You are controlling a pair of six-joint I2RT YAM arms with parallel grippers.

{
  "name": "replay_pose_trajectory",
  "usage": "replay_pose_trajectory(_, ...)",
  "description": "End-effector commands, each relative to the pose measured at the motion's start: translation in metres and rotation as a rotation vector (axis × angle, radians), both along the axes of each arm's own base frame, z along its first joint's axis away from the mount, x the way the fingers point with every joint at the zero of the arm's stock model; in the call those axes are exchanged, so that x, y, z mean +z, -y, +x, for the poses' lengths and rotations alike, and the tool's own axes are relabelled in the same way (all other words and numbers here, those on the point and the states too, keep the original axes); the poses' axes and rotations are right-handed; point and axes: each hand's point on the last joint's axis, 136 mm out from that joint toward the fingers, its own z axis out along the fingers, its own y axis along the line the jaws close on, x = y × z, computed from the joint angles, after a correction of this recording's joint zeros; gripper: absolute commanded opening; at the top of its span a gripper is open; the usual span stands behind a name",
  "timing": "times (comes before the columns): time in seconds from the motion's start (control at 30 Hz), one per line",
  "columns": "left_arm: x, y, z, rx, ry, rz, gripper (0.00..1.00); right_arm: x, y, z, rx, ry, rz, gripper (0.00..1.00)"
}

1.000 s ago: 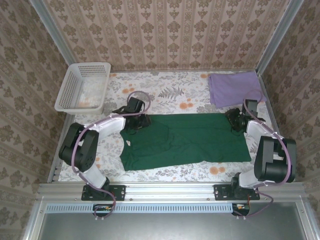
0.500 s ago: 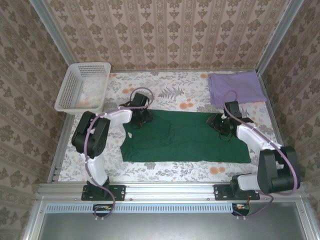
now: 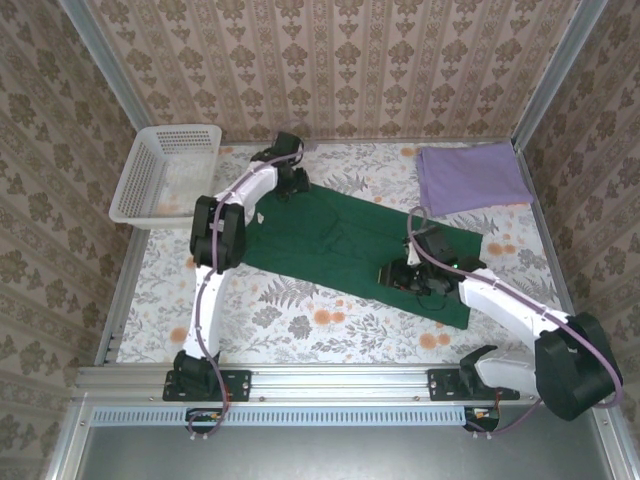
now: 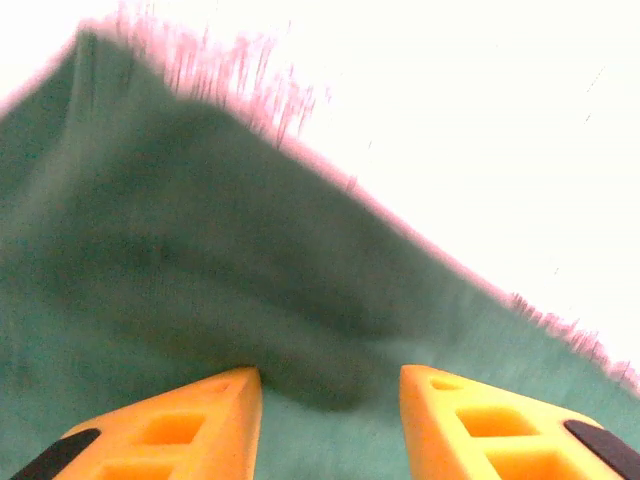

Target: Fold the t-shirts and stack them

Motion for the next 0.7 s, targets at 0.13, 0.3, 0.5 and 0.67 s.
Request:
replay_pose_trajectory(0.13,0.090,-0.005,0.006,-0.067,0.077,0.064,0.48,0.007,-0.017,0.006,0.091,0.025,-0.054,0.48)
replay_pose_trajectory(0.3,0.103,-0.018,-0.053,-0.026,0.095,0.039,0.46,0.011,-0.036,0.007,0.181,0.051,-0.057,0.48)
replay_pose_trajectory(0.5,0.051,-0.036,-0.136,0.088,0.006,-0.085,0.43,-0.008,-0.022,0.009,0.170,-0.050,-0.195,0.47)
replay_pose_trajectory(0.67,0.011,-0.045,-0.178,0.169,-0.083,-0.066,0.42,-0.023,-0.021,-0.006,0.214,-0.152,-0.215,0.47)
